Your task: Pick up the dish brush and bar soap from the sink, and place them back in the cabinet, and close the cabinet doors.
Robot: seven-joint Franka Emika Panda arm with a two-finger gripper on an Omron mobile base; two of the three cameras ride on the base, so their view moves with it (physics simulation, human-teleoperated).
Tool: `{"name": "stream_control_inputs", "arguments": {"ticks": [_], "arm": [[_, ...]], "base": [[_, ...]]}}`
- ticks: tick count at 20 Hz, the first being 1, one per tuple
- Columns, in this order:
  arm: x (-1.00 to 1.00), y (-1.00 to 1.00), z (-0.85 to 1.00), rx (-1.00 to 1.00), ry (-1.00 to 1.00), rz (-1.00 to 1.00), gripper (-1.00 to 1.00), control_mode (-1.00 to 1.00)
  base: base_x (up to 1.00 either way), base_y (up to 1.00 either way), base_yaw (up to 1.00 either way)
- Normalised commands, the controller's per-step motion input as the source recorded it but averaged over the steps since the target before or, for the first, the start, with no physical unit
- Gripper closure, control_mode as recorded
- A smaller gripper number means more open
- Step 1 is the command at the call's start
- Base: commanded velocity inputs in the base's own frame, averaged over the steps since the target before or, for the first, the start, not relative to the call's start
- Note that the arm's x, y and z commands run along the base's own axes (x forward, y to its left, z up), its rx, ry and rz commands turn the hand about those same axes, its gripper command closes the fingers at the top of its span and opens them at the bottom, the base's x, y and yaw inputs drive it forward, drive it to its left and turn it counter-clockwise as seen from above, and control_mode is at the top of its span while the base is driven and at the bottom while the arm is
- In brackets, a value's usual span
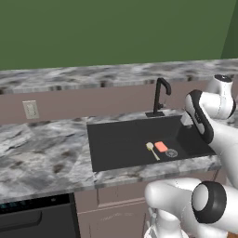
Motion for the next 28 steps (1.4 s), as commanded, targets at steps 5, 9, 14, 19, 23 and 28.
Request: {"name": "stream_control_inputs", "arguments": {"ticks": [5, 9, 14, 19, 23, 28], "arm": [[0.16, -0.02, -0.11, 0.0, 0.0, 0.0, -1.0, -1.0], [0.23, 0.0, -0.11, 0.0, 0.0, 0.0, -1.0, -1.0], [0.22, -0.01, -0.12, 0.0, 0.0, 0.0, -1.0, -1.0], [0.12, -0.01, -0.12, 0.0, 0.0, 0.0, -1.0, -1.0], [0.11, 0.0, -0.15, 0.0, 0.0, 0.0, -1.0, -1.0], [0.09, -0.01, -0.14, 0.0, 0.0, 0.0, -1.0, -1.0]], "base": [[0.0, 0.0, 0.0], [0.0, 0.0, 0.0], [0.0, 0.0, 0.0], [0.0, 0.0, 0.0], [0.0, 0.0, 0.0], [0.0, 0.0, 0.0]]}}
